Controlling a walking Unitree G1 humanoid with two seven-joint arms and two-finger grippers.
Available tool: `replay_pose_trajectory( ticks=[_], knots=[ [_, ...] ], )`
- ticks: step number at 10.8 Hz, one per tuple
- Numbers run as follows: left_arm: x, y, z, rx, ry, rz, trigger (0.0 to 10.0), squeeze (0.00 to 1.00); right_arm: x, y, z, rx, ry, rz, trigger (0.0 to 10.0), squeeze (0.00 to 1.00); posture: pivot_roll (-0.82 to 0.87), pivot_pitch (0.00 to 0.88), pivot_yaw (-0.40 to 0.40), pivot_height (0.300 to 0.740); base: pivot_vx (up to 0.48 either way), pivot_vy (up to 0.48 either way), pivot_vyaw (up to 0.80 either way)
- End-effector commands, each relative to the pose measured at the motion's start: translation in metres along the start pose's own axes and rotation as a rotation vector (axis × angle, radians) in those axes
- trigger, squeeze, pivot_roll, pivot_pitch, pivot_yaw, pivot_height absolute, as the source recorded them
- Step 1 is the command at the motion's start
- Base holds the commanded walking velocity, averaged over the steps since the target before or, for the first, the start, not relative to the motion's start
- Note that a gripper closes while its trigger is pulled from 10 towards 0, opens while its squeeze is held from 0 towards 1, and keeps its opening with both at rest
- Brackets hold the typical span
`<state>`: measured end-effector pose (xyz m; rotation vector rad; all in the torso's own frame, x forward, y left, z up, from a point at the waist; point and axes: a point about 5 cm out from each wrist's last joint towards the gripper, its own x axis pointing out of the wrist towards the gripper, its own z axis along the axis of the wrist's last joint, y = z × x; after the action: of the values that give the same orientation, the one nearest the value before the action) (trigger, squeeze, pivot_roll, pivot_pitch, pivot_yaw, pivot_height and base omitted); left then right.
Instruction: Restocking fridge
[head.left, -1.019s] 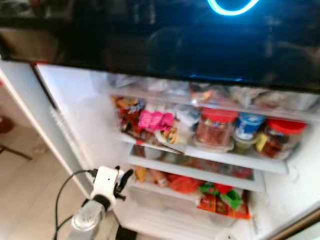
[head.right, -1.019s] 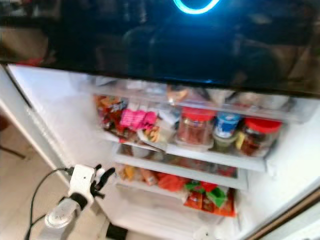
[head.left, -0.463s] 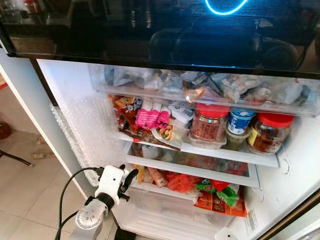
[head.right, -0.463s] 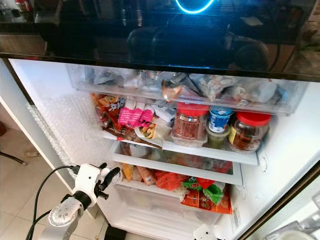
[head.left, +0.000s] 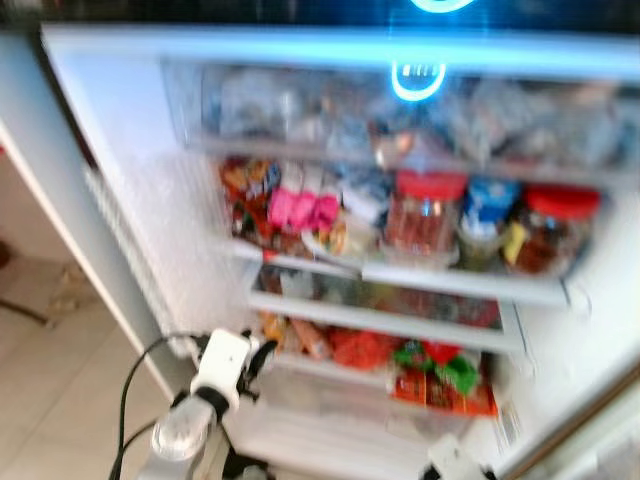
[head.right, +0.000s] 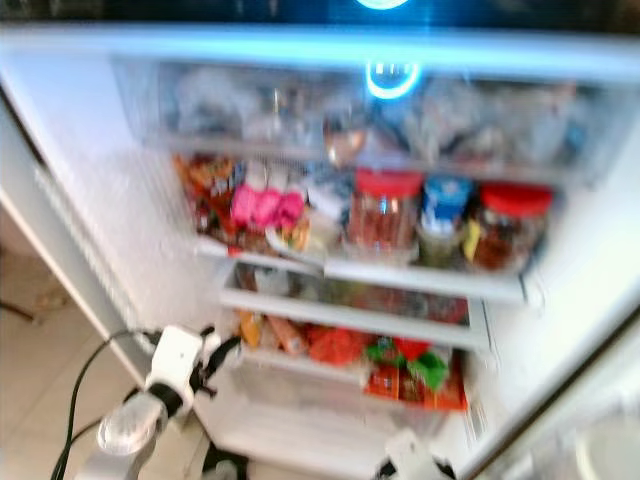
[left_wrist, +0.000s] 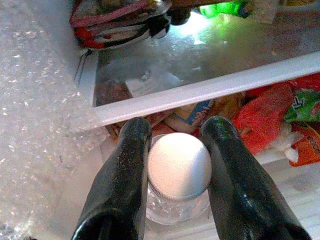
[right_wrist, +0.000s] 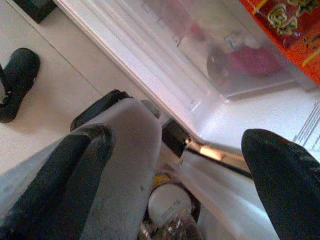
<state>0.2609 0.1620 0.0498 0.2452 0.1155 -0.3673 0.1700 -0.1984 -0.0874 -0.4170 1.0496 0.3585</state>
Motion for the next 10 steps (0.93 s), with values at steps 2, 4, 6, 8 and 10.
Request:
replay_pose_trajectory(
  ticks=[2,4,6,8,10],
  knots=[
    [0.006,0.004,0.014,0.133,-0.047,-0.010,10.0,0.00,-0.003,0.015,-0.030,0.024,0.109,0.049,10.0,0.00,-0.03,0.000,0.014,0.627,0.000,0.000,0.00],
    [0.010,0.006,0.023,0.196,-0.079,-0.001,10.0,0.00,-0.003,0.016,-0.030,0.028,0.108,0.049,10.0,0.00,-0.03,0.000,0.015,0.627,0.000,0.000,0.00],
    [0.019,0.003,0.039,0.418,-0.143,-0.090,10.0,0.00,-0.003,0.016,-0.030,0.038,0.105,0.047,10.0,0.00,-0.03,0.000,0.016,0.627,0.000,0.000,0.00],
    [0.027,-0.009,0.040,0.709,-0.170,-0.238,10.0,0.00,-0.003,0.017,-0.030,0.067,0.104,0.054,10.0,0.00,-0.03,0.000,0.017,0.627,0.000,0.000,0.00],
    [0.036,-0.009,0.041,0.844,-0.175,-0.248,10.0,0.00,-0.003,0.018,-0.031,0.071,0.104,0.051,10.0,0.00,-0.04,0.000,0.021,0.627,0.000,0.000,0.00]
  ],
)
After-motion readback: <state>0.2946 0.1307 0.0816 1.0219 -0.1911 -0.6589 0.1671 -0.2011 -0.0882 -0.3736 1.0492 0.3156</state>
